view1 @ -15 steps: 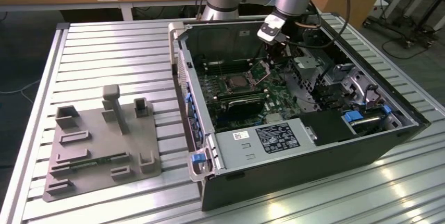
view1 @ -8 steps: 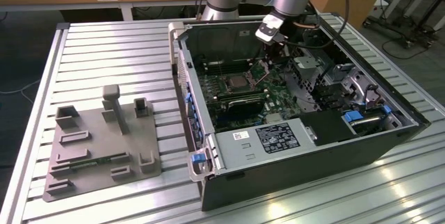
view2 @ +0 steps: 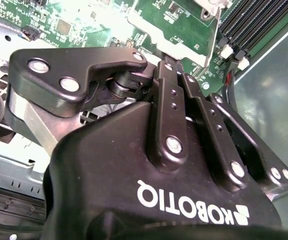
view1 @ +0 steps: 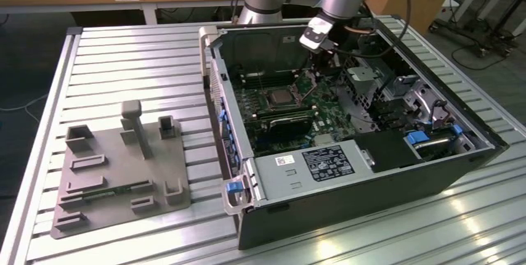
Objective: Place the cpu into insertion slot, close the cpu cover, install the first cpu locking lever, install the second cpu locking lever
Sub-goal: 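Close the cpu cover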
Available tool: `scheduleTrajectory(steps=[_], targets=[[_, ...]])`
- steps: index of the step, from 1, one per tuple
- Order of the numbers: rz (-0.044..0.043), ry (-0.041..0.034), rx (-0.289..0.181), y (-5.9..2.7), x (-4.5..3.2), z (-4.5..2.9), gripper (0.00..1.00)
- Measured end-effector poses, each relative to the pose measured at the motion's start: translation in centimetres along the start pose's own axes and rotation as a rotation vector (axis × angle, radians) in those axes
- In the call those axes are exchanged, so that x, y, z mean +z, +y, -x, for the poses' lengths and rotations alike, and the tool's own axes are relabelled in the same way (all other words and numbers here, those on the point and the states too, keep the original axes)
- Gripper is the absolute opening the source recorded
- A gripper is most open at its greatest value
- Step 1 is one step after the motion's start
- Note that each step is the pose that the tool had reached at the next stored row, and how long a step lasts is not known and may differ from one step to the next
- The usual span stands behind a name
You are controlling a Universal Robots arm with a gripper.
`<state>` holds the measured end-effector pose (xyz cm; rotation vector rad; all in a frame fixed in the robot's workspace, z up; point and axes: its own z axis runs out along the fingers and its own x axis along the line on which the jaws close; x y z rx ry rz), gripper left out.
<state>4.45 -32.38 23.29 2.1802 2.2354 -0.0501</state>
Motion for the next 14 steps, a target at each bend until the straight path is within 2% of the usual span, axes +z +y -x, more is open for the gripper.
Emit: scheduleTrajectory(steps=[14], targets=[[-0.0061, 0.0002, 0.000, -1.10, 0.01, -0.03, 0.10]])
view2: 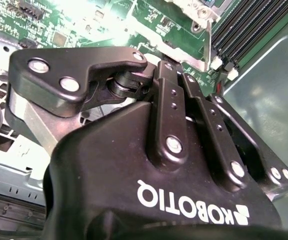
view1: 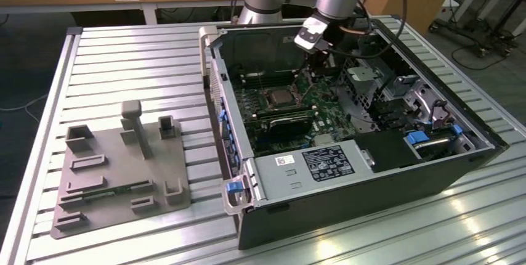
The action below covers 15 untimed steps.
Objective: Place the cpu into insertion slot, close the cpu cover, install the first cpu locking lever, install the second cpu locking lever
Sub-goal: 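Close the cpu cover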
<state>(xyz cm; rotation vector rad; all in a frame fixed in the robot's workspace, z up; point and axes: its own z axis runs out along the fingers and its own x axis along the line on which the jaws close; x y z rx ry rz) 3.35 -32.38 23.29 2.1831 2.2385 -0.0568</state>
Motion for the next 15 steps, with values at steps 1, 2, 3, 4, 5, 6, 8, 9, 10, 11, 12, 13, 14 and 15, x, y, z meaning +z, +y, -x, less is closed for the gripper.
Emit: scheduleTrajectory(steps=[1, 2, 3, 4, 5, 6, 8, 9, 10, 11, 12, 13, 14, 15], targets=[[0.0000, 0.0001, 0.000, -0.06, 0.00, 0.00, 0.10], [-0.0002, 0.0000, 0.000, -0.11, 0.00, 0.00, 0.10], [-0.0005, 0.0000, 0.000, -0.17, 0.00, -0.01, 0.10], [-0.0006, 0.0001, 0.000, -0.24, 0.01, -0.01, 0.10], [-0.0007, 0.0000, 0.000, -0.30, 0.00, -0.01, 0.10], [-0.0009, -0.0001, 0.000, -0.37, 0.00, -0.01, 0.10], [-0.0010, 0.0000, 0.000, -0.53, 0.01, -0.02, 0.10], [-0.0011, 0.0000, 0.000, -0.64, 0.01, -0.02, 0.10], [-0.0010, 0.0000, 0.000, -0.77, 0.01, -0.02, 0.10], [-0.0010, 0.0000, 0.000, -0.90, 0.01, -0.03, 0.10], [-0.0010, 0.0000, 0.000, -1.04, 0.02, -0.03, 0.10], [-0.0010, 0.0001, 0.000, -1.21, 0.02, -0.03, 0.10], [-0.0009, 0.0002, 0.000, -1.36, 0.04, -0.04, 0.10], [-0.0009, 0.0002, 0.000, -1.51, 0.04, -0.04, 0.10]])
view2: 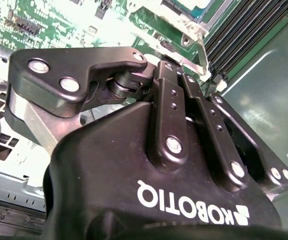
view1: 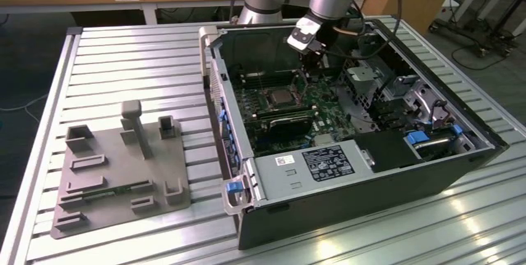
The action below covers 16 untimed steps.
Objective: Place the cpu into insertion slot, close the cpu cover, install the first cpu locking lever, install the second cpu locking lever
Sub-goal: 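Close the cpu cover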
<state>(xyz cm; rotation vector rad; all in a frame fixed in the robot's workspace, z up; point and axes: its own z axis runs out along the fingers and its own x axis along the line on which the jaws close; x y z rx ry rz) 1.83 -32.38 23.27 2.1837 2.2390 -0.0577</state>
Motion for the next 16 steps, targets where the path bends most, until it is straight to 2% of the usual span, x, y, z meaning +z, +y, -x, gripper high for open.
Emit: scheduleTrajectory(steps=[11, 16], targets=[[-0.0001, -0.0002, 0.000, -1.62, 0.19, -0.05, 0.10], [-0.0005, -0.0002, 0.000, -2.09, 0.29, -0.06, 0.10]])
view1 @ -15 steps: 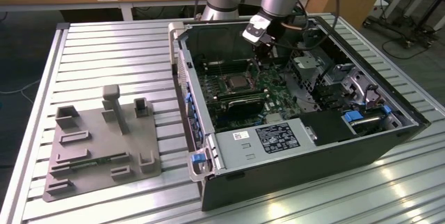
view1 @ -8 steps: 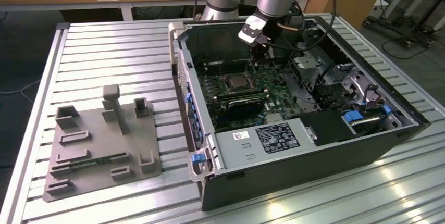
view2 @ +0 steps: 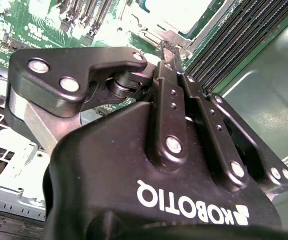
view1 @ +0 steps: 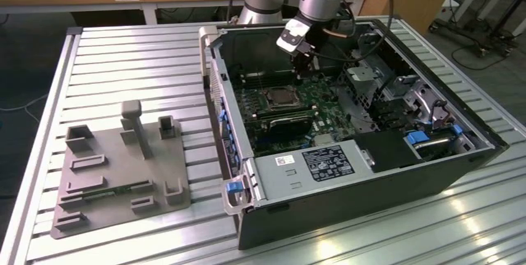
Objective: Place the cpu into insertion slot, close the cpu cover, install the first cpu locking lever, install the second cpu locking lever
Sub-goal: 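Close the cpu cover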
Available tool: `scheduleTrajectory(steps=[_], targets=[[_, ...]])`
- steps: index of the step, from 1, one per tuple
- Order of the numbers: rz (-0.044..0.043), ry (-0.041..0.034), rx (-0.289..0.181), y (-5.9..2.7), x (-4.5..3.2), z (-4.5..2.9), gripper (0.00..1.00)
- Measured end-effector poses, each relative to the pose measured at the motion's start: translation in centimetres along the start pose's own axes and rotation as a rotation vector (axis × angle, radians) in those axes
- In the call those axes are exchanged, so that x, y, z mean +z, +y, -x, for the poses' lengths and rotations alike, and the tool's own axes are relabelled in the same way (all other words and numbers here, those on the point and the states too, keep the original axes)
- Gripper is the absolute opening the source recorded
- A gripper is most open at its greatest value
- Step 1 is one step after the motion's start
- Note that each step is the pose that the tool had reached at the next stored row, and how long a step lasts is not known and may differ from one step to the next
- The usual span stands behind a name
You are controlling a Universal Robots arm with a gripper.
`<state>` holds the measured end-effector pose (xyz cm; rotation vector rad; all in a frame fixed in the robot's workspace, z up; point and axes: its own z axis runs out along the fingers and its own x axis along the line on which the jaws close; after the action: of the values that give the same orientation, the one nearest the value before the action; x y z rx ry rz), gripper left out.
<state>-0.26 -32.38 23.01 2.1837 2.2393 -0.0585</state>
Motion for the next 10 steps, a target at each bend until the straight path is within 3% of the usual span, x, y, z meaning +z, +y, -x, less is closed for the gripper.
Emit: scheduleTrajectory(steps=[10], targets=[[-0.0005, 0.0000, 0.000, -0.45, 0.39, -0.02, 0.10]])
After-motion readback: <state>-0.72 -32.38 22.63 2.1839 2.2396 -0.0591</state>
